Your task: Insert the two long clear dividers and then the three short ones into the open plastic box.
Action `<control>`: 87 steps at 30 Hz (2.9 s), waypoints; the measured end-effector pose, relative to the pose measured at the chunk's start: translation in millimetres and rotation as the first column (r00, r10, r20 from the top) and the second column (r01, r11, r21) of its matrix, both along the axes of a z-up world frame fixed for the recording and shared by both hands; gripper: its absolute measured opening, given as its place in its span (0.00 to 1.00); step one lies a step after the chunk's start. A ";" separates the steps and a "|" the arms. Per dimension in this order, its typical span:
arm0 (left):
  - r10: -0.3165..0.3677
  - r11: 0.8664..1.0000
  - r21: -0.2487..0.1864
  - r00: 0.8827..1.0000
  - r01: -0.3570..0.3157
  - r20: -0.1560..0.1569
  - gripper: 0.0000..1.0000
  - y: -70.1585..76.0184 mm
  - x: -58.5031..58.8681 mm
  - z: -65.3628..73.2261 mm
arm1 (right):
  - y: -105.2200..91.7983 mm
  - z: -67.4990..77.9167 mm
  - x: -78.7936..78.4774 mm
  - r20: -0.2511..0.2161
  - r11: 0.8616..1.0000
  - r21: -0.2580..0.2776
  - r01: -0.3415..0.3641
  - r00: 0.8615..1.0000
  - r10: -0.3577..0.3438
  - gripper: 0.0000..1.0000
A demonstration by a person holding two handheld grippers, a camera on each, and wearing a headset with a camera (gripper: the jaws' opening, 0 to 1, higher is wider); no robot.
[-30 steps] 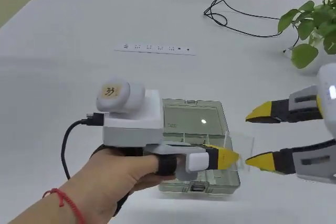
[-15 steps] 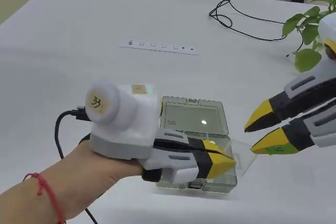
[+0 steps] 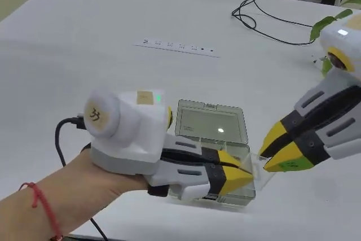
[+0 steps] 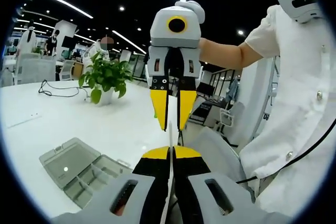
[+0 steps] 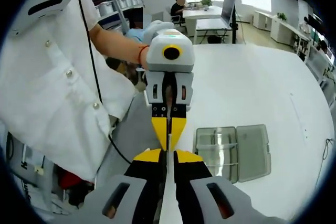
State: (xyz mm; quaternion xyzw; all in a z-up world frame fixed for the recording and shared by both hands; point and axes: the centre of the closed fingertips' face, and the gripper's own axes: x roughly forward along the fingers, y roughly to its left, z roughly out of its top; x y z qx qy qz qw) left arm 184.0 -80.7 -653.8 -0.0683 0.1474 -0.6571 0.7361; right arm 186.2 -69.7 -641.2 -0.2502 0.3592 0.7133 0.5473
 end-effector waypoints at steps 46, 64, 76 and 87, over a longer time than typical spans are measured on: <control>0.043 0.999 0.018 0.999 -0.043 0.006 0.06 13.5 1.0 -6.7 | 6.4 -0.6 -3.6 0.011 1.000 0.015 -0.009 1.000 0.008 0.03; 0.148 0.981 0.124 0.988 -0.152 0.035 0.36 55.8 15.5 -30.7 | 2.0 -2.0 22.2 0.071 0.999 0.022 0.042 0.996 -0.044 0.03; 0.199 0.965 0.166 0.979 -0.203 0.042 0.55 81.8 21.2 -43.1 | 2.9 -16.5 44.5 0.111 0.997 0.010 0.079 0.991 -0.080 0.03; 0.218 0.957 0.185 0.975 -0.222 0.045 0.73 94.4 24.5 -51.7 | 11.1 -44.0 64.5 0.150 0.994 0.002 0.107 0.983 -0.106 0.03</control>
